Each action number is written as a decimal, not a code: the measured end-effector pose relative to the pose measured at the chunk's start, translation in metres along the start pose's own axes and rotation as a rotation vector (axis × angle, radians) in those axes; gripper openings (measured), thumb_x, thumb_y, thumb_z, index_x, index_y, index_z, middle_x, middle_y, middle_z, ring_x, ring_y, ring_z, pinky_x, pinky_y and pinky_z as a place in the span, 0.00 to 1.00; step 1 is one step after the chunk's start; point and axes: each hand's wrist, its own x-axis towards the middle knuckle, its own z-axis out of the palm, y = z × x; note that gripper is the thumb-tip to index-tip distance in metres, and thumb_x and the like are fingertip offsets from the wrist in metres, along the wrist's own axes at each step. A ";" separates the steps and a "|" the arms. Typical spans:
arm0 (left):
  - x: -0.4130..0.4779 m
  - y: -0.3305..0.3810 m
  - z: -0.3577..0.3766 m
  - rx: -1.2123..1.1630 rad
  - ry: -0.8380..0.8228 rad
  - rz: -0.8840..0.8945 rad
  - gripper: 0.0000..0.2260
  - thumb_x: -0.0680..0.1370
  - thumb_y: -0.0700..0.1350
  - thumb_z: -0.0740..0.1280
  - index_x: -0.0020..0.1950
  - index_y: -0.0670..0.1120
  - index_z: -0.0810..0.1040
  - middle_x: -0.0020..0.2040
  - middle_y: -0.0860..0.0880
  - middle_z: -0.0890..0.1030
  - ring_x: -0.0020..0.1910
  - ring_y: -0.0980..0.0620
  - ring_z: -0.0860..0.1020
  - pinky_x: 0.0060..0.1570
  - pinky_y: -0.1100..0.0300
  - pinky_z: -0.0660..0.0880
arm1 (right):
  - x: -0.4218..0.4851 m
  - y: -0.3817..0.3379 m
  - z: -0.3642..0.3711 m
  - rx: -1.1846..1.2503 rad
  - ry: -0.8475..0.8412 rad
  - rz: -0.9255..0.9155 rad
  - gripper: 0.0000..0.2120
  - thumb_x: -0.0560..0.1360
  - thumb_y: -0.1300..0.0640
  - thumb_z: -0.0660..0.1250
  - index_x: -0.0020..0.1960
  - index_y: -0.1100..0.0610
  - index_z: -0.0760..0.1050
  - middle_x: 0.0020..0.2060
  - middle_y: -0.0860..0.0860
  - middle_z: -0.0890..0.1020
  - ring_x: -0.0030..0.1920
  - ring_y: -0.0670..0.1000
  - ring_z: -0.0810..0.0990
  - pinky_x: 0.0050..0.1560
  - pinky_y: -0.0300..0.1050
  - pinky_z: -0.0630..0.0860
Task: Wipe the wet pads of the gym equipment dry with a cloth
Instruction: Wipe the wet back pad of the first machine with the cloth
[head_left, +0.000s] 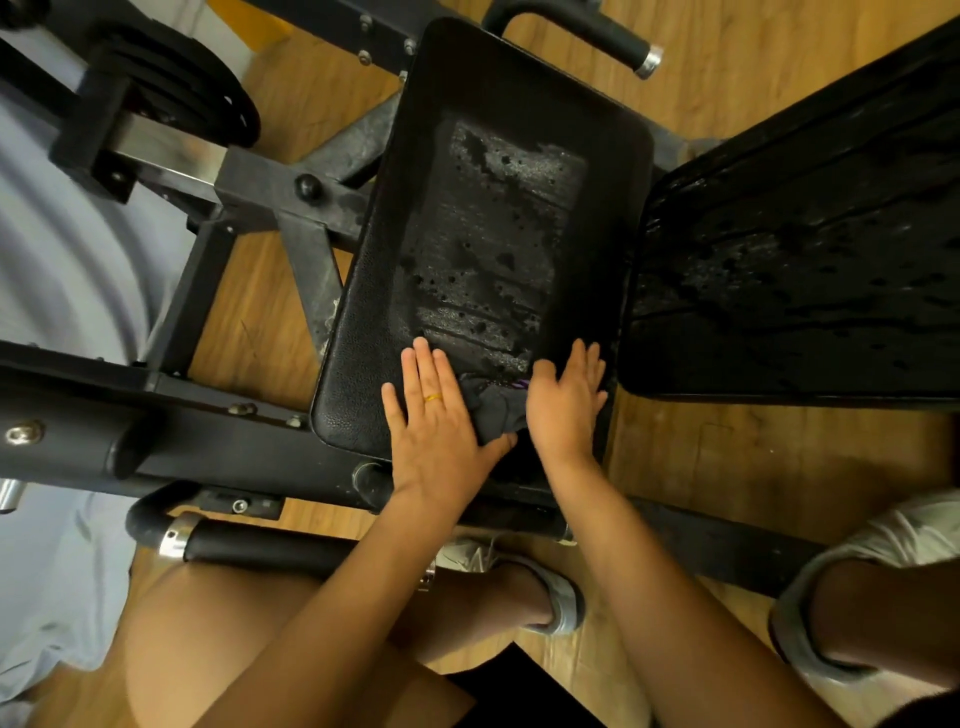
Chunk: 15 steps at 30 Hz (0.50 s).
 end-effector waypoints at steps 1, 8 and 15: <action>0.001 -0.002 -0.001 -0.005 -0.008 0.007 0.57 0.73 0.77 0.55 0.80 0.38 0.33 0.80 0.39 0.32 0.80 0.43 0.33 0.78 0.41 0.40 | -0.009 0.006 0.001 0.001 -0.054 0.016 0.30 0.84 0.52 0.55 0.83 0.58 0.50 0.82 0.53 0.47 0.82 0.52 0.43 0.79 0.53 0.40; 0.002 -0.042 -0.010 -0.065 -0.035 0.171 0.54 0.72 0.77 0.50 0.81 0.41 0.34 0.81 0.44 0.32 0.79 0.48 0.32 0.76 0.47 0.35 | -0.033 0.008 0.011 -0.147 -0.219 0.010 0.39 0.82 0.38 0.54 0.83 0.59 0.44 0.82 0.56 0.41 0.81 0.55 0.37 0.78 0.54 0.37; 0.016 -0.100 -0.020 -0.108 0.146 0.169 0.34 0.82 0.60 0.45 0.83 0.42 0.45 0.83 0.45 0.42 0.81 0.49 0.40 0.77 0.46 0.42 | -0.053 -0.004 0.031 -0.099 -0.150 -0.010 0.52 0.76 0.31 0.62 0.82 0.60 0.38 0.81 0.57 0.36 0.80 0.57 0.33 0.79 0.56 0.39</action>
